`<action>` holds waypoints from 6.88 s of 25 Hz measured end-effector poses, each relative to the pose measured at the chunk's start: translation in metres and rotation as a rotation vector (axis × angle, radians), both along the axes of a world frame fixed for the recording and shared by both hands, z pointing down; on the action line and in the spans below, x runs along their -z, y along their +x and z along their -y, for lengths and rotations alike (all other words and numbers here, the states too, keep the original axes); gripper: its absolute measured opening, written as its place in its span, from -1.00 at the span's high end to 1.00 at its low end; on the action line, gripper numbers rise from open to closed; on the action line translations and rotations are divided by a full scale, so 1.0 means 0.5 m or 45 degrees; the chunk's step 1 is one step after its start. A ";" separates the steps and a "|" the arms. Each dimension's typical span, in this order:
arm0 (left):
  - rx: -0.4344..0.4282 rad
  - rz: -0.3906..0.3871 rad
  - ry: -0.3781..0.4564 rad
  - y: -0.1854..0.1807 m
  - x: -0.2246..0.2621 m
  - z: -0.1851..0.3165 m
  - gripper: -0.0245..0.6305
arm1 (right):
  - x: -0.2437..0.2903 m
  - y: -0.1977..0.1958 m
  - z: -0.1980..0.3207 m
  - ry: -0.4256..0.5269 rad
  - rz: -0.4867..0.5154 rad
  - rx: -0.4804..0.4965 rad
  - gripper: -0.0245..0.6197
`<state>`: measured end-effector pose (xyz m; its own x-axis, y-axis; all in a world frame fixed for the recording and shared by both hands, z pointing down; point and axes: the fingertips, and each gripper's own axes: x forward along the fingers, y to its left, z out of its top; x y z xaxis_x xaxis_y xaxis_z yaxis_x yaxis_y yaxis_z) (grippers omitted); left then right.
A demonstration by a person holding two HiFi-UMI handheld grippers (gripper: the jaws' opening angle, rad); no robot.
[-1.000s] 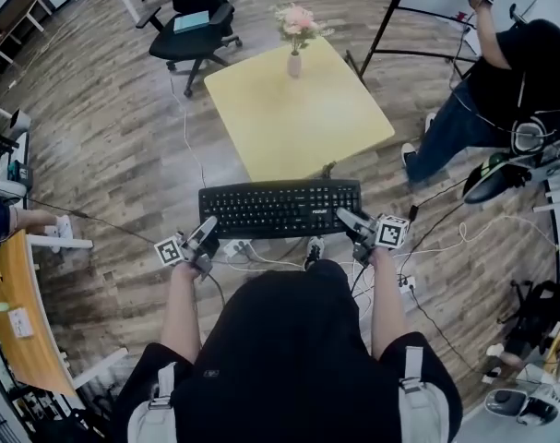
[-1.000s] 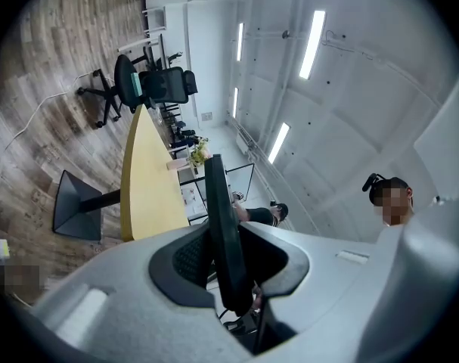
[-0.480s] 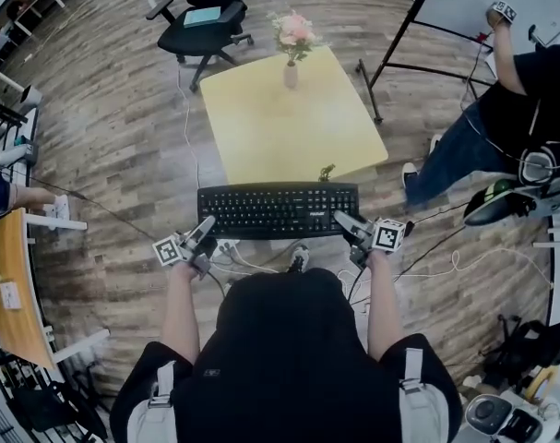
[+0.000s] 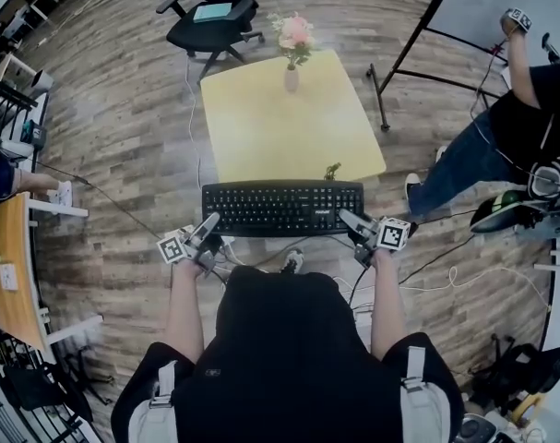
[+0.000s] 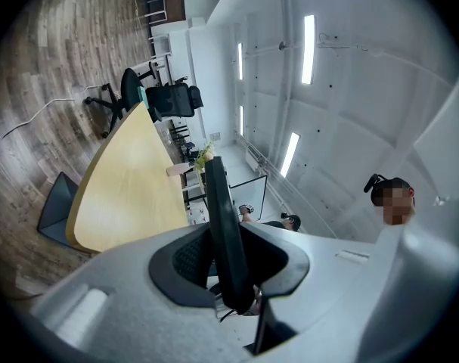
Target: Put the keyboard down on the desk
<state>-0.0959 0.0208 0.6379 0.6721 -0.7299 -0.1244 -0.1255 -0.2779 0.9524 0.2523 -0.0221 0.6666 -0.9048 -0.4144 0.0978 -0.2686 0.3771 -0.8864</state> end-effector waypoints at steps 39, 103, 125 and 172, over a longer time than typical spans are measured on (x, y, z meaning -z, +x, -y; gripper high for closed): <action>-0.079 0.124 -0.210 -0.056 -0.123 0.229 0.57 | -0.094 -0.071 0.196 -0.227 -0.089 -0.060 0.43; -0.157 0.518 -0.390 -0.177 -0.347 0.489 0.43 | -0.305 -0.166 0.417 -0.390 -0.539 -0.171 0.09; -0.135 0.959 -0.342 -0.215 -0.375 0.489 0.23 | -0.314 -0.168 0.417 -0.338 -0.895 -0.096 -0.08; -0.046 1.147 -0.296 -0.230 -0.368 0.472 0.15 | -0.269 -0.131 0.427 -0.137 -1.066 -0.197 -0.19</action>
<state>-0.2108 -0.2150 0.8217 0.4666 -0.6480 0.6019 -0.8396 -0.1106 0.5318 0.1871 -0.2354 0.8011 -0.4513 -0.4773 0.7540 -0.8917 0.2078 -0.4022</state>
